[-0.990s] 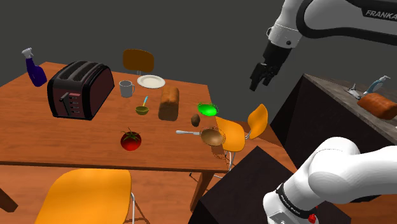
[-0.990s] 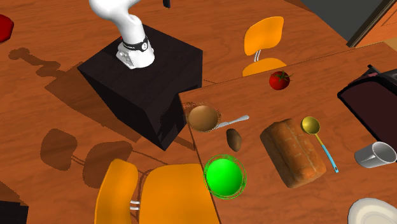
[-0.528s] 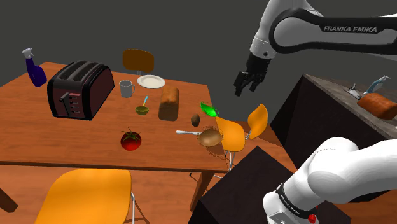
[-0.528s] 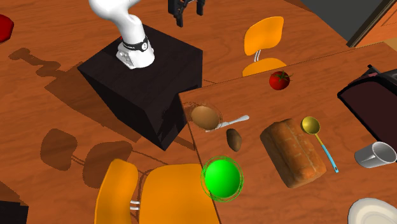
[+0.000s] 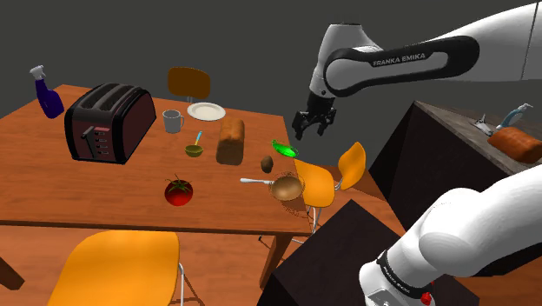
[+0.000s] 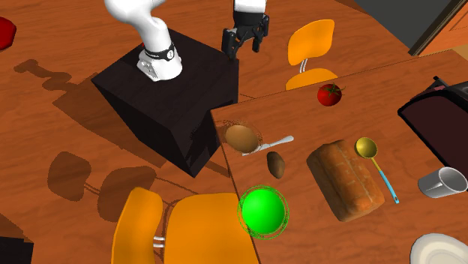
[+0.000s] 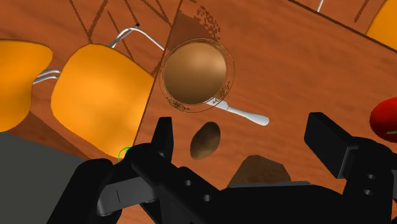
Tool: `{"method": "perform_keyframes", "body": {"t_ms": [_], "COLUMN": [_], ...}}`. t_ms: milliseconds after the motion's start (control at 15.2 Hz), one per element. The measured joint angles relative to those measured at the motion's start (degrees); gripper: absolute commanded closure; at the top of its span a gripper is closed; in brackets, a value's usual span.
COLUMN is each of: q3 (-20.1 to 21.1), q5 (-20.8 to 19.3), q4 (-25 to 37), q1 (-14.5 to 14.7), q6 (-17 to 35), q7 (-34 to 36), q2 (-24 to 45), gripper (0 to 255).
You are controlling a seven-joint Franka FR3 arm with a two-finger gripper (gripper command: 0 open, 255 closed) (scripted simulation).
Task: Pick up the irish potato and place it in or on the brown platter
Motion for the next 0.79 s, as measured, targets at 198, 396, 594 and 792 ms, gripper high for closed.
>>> {"method": "perform_keyframes", "body": {"t_ms": [198,396,594,792], "q3": [0.3,0.6,0.5,0.1], "q5": [-0.6,-1.2,-2.1,-2.7], "q4": [1.8,5.0,7.3,11.6], "q1": [-0.6,-0.9,-1.2,-1.4], "q6": [4.2,7.8,11.4,13.1], "q7": [3.1,6.5,9.6,12.3], "q2": [6.3,13.6,19.9,26.4], "gripper": [0,0,0,0]}}
